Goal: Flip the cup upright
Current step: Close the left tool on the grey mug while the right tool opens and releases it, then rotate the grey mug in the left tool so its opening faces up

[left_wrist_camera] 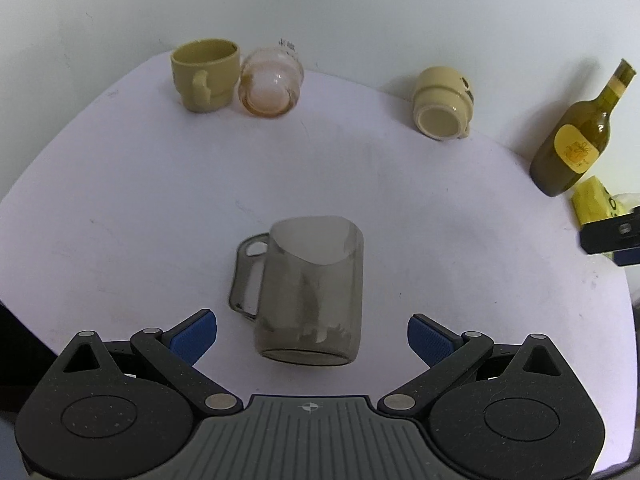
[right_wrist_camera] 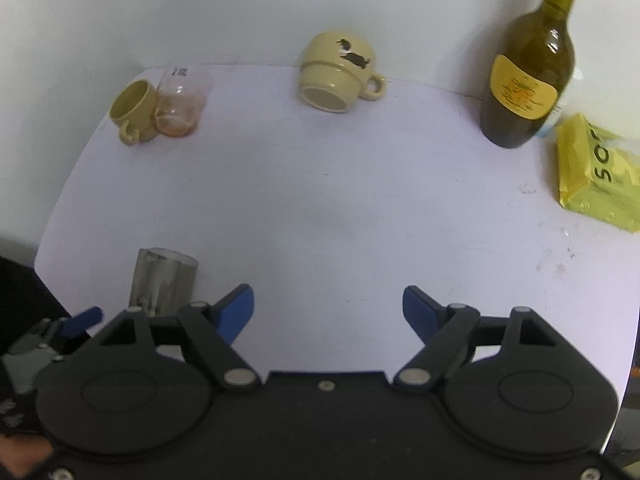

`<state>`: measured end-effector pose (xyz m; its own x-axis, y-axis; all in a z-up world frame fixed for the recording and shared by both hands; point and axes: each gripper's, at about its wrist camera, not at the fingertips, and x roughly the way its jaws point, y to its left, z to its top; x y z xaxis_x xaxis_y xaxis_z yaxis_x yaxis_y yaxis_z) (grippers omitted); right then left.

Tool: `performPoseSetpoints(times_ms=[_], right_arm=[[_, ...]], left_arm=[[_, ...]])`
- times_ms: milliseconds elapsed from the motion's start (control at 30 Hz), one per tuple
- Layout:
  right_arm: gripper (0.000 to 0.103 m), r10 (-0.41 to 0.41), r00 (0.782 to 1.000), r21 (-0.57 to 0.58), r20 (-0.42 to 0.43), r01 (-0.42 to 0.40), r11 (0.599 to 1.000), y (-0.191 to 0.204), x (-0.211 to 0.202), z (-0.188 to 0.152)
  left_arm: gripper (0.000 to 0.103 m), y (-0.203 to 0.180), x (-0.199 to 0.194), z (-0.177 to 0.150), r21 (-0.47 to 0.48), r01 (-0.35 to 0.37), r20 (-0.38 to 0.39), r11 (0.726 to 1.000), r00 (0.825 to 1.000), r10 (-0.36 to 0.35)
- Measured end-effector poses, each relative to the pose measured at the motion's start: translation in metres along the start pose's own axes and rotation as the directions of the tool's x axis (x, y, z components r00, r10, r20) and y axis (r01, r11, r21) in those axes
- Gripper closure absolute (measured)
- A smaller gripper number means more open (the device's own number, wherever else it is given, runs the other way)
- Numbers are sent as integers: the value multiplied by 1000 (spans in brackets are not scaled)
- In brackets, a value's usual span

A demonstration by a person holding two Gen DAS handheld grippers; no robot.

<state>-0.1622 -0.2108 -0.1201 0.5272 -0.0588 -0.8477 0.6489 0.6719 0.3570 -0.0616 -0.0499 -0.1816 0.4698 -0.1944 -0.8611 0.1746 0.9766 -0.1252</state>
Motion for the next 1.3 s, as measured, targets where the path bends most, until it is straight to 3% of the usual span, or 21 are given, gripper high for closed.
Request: performPoseSetpoints(times_ms=[167, 267, 400, 467, 533, 867, 1033, 1300], right_arm=[[23, 1, 1000, 0, -8, -1, 1000, -7, 0, -9], [23, 0, 1000, 15, -2, 0, 1000, -9, -1, -11], [23, 7, 1000, 42, 4, -7, 999, -10, 1, -11], [23, 19, 1000, 51, 3, -19, 999, -8, 3, -11], [23, 29, 1000, 55, 3, -29, 998, -5, 4, -11], [23, 60, 998, 56, 18, -61, 997, 12, 9, -3], [23, 68, 998, 81, 15, -69, 994, 13, 13, -3], [23, 77, 997, 97, 27, -79, 992, 15, 14, -2]], left_arm=[[2, -2, 17, -7, 26, -43, -39, 999, 998, 44], [3, -4, 18, -7, 44, -64, -9, 997, 998, 64], [5, -14, 23, -7, 150, -136, 3, 979, 990, 138], [23, -17, 25, -6, 191, -132, -2, 973, 991, 135], [28, -17, 26, -5, 220, -117, -21, 968, 992, 125], [27, -12, 31, -2, 239, -94, -50, 966, 993, 109], [39, -14, 26, -2, 266, -92, -40, 960, 994, 107], [40, -20, 13, 7, 341, -117, 47, 933, 993, 108]])
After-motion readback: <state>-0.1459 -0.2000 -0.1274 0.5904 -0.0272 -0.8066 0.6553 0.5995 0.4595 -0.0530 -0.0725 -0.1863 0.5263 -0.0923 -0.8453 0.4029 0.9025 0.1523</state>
